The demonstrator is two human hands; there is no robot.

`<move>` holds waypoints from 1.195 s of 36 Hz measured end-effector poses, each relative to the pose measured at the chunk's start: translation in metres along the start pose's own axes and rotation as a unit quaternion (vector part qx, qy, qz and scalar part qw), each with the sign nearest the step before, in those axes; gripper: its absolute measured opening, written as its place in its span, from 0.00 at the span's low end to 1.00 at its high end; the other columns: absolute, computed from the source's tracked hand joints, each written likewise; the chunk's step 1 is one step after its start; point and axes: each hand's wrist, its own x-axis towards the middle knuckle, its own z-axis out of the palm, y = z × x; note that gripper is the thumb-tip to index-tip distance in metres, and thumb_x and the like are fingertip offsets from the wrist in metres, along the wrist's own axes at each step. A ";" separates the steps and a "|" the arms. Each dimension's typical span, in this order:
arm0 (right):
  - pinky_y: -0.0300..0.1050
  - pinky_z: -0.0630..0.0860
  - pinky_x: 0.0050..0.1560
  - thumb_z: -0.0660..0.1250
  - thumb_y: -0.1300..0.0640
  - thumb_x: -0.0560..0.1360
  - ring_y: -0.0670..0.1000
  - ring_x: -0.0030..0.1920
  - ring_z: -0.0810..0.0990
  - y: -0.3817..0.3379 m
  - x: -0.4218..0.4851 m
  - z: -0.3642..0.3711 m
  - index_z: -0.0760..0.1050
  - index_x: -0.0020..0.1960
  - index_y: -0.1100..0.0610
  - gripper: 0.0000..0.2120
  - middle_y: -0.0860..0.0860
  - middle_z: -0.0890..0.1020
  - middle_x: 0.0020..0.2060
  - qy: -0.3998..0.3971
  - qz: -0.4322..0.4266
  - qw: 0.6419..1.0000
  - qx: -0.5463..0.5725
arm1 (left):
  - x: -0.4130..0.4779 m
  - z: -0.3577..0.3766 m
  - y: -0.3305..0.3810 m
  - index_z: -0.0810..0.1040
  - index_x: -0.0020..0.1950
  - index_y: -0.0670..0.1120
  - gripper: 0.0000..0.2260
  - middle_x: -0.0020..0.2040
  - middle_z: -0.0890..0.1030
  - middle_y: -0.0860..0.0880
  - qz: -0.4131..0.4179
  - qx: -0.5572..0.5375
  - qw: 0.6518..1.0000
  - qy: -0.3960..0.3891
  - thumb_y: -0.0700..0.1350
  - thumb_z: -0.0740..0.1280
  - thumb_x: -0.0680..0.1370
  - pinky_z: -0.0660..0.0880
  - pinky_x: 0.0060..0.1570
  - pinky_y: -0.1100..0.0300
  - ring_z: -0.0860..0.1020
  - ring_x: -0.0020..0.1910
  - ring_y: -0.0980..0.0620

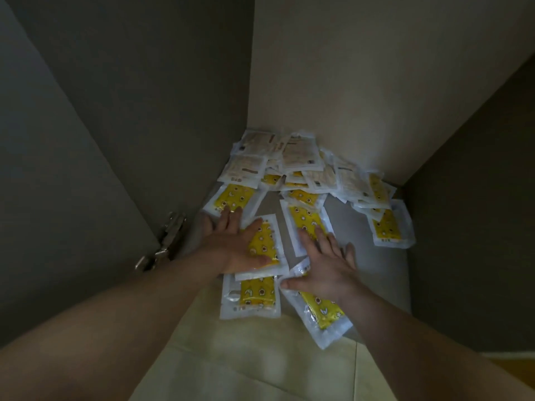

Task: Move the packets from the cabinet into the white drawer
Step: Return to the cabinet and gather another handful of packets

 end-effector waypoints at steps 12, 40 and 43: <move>0.58 0.63 0.58 0.55 0.36 0.67 0.60 0.52 0.78 -0.005 -0.046 0.070 0.67 0.63 0.52 0.30 0.54 0.79 0.52 0.270 -0.029 0.962 -0.028 | -0.051 0.055 0.014 0.43 0.77 0.56 0.41 0.76 0.49 0.44 0.073 0.014 0.991 0.110 0.70 0.36 0.66 0.29 0.69 0.45 0.37 0.76 0.45; 0.47 0.63 0.52 0.82 0.60 0.41 0.56 0.44 0.81 0.012 -0.052 0.077 0.81 0.54 0.53 0.40 0.51 0.83 0.47 0.358 -0.130 0.923 -0.057 | -0.064 0.061 0.018 0.49 0.75 0.64 0.40 0.73 0.57 0.51 0.027 0.027 0.984 0.174 0.73 0.59 0.67 0.48 0.70 0.39 0.60 0.68 0.46; 0.45 0.63 0.44 0.70 0.67 0.49 0.55 0.39 0.79 0.012 -0.055 0.078 0.82 0.51 0.53 0.30 0.50 0.83 0.42 0.402 -0.141 0.903 -0.046 | -0.071 0.074 0.023 0.72 0.67 0.57 0.30 0.58 0.76 0.46 0.062 -0.012 0.951 0.301 0.65 0.63 0.66 0.65 0.59 0.31 0.75 0.52 0.39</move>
